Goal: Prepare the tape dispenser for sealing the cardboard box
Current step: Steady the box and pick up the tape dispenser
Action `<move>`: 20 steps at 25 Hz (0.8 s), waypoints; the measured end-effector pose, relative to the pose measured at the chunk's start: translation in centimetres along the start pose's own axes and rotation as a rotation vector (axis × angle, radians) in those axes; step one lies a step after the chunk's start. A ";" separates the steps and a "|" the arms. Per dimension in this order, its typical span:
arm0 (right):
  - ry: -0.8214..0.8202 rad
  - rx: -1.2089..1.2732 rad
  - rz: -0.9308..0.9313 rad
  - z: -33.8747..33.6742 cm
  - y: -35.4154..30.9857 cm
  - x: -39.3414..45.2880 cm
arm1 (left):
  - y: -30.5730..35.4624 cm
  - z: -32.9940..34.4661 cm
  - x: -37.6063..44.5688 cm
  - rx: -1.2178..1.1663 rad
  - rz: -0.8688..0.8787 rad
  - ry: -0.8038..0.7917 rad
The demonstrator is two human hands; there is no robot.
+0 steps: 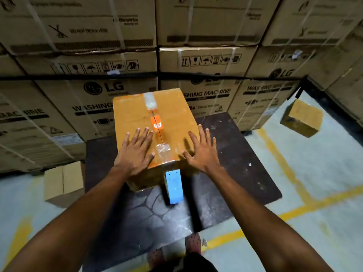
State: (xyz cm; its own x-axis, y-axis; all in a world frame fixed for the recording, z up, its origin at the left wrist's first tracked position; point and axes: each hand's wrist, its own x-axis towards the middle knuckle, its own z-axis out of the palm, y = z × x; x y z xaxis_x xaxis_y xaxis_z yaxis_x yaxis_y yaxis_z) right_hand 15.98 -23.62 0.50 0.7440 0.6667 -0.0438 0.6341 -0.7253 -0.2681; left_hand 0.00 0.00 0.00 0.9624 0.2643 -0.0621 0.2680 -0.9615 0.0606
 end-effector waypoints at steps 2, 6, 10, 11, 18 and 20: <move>0.009 0.052 0.035 1.1 -0.3 -1.4 | 0.1 0.8 -0.5 0.024 0.053 -0.051; -0.001 0.143 0.095 5.3 -0.9 -5.2 | 0.5 2.9 -1.5 0.031 0.151 -0.104; 0.022 0.287 0.187 8.6 -2.5 -7.5 | 0.3 2.8 -0.9 0.039 0.175 -0.135; 0.032 0.370 0.224 9.2 -3.1 -7.9 | 0.3 2.8 -0.7 0.046 0.180 -0.142; -0.142 1.074 0.536 12.0 -4.9 -9.6 | -0.1 2.9 -0.1 0.030 0.196 -0.178; -0.159 1.094 0.530 12.7 -4.5 -9.8 | -0.3 2.9 0.0 0.020 0.202 -0.190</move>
State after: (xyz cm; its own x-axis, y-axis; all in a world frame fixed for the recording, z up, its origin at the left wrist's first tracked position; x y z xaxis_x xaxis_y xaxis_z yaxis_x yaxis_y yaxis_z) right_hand 3.15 -24.70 -10.11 0.7737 0.4021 -0.4896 -0.3072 -0.4378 -0.8450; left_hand -0.16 0.03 -2.92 0.9703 0.0503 -0.2367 0.0689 -0.9951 0.0711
